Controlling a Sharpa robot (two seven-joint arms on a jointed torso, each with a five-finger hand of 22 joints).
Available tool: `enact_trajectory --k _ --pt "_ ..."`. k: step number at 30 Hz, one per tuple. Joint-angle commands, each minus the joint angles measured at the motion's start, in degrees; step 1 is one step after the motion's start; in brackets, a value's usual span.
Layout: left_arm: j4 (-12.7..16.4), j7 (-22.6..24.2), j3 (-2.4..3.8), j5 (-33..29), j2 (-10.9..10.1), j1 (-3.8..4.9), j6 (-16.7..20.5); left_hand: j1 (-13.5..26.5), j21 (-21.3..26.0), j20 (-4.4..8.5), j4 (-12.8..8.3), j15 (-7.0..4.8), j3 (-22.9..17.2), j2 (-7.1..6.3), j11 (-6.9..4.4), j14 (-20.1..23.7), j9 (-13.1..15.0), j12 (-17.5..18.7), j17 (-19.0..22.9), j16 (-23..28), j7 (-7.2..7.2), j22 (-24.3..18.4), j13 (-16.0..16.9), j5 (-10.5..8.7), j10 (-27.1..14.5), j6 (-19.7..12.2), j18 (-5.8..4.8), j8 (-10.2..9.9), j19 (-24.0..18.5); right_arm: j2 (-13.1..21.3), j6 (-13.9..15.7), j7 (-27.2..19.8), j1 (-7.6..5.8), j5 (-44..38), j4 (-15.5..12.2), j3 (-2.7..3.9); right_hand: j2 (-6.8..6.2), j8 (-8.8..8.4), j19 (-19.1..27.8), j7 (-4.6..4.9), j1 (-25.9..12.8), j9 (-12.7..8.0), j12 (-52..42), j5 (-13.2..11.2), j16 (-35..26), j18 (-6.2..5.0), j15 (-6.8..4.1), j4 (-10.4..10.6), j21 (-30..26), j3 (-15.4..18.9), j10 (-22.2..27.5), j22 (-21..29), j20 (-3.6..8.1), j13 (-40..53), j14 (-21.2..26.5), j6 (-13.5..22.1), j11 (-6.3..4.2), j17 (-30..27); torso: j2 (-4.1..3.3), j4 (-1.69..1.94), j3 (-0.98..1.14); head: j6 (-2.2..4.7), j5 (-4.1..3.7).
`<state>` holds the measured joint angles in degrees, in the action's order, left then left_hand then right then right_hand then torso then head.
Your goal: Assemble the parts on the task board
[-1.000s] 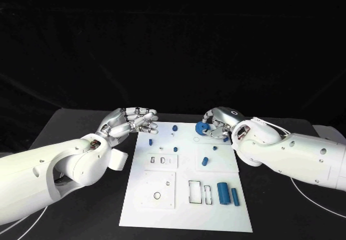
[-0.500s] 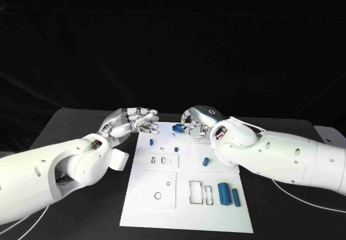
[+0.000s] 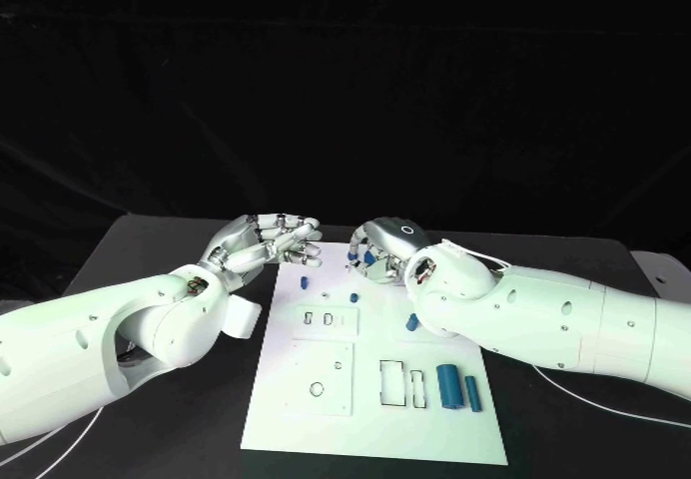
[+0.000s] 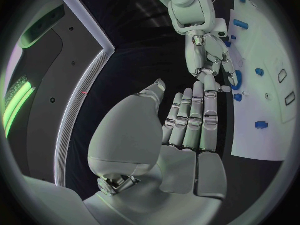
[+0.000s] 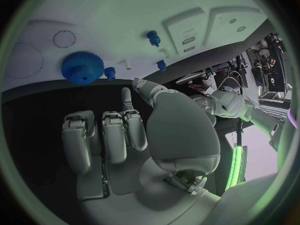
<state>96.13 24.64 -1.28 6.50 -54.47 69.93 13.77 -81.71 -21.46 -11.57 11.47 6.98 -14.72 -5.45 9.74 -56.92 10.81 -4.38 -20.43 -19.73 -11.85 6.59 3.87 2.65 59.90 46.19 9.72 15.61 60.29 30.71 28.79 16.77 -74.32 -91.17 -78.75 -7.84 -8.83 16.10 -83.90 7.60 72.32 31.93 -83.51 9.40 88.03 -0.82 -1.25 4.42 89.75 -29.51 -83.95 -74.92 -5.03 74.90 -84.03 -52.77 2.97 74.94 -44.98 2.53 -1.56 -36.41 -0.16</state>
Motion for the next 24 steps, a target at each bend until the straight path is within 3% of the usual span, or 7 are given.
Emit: enact_trajectory --k 1,12,18,24 --pt "0.0 0.3 0.04 -0.3 0.1 0.04 -1.0 -0.1 0.2 -0.21 0.0 -0.17 -0.2 0.51 0.29 0.4 -0.1 0.3 -0.1 0.2 -1.62 -0.1 0.1 0.25 0.0 0.0 0.65 -0.4 -0.4 0.0 -0.9 0.4 0.10 -1.0 0.1 -0.05 -0.55 -0.30 -6.1 0.13 -0.3 -0.1 0.3 -0.3 0.2 0.82 -0.04 0.1 0.3 0.2 -0.7 -15.1 0.21 8.6 -5.1 0.5 -0.01 11.1 0.05 -0.16 0.05 0.00 0.12" --pt "0.0 0.3 0.04 -0.3 0.0 0.04 -1.1 -0.1 0.2 -0.21 0.0 -0.17 -0.2 0.51 0.29 0.4 -0.1 0.3 -0.1 0.2 -1.62 -0.1 0.1 0.25 0.0 0.0 0.65 -0.4 -0.4 2.0 1.0 0.3 0.31 -0.8 -0.8 -0.10 -1.11 -1.53 -6.1 0.72 -0.7 -0.5 0.8 -0.3 0.1 0.82 0.43 0.1 0.3 -0.1 -0.3 -15.1 -0.19 8.2 -5.0 1.8 0.48 10.9 0.04 -0.34 0.22 0.28 0.03" --pt "-0.1 0.3 0.04 -0.3 -0.1 0.04 -1.1 -0.1 0.2 -0.21 0.0 -0.17 -0.2 0.51 0.29 0.4 -0.1 0.3 -0.1 0.2 -1.62 -0.1 0.1 0.25 0.0 0.0 0.65 -0.4 -0.4 4.1 1.8 0.0 0.34 -0.1 -1.9 -0.09 -1.49 -2.36 -6.1 1.10 -1.0 -0.8 1.2 -0.5 0.1 0.82 0.76 0.2 0.3 -0.2 0.0 -15.1 -0.48 7.8 -5.0 2.5 0.81 10.8 0.02 -0.28 0.19 0.42 -0.02" --pt "0.0 0.3 0.04 -0.3 -0.3 0.04 -1.1 -0.1 0.2 -0.21 0.0 -0.17 -0.2 0.51 0.29 0.4 -0.1 0.3 -0.1 0.2 -1.62 -0.1 0.1 0.25 0.0 0.0 0.65 -0.4 -0.4 6.3 1.6 -0.8 0.30 2.0 -2.9 0.01 -2.55 -4.58 -6.1 1.95 -1.4 -1.5 2.3 -1.0 0.0 0.82 1.50 0.3 0.3 -0.1 1.0 -15.1 -1.19 6.9 -4.9 4.7 1.58 10.5 0.06 -0.41 0.13 0.57 -0.03"
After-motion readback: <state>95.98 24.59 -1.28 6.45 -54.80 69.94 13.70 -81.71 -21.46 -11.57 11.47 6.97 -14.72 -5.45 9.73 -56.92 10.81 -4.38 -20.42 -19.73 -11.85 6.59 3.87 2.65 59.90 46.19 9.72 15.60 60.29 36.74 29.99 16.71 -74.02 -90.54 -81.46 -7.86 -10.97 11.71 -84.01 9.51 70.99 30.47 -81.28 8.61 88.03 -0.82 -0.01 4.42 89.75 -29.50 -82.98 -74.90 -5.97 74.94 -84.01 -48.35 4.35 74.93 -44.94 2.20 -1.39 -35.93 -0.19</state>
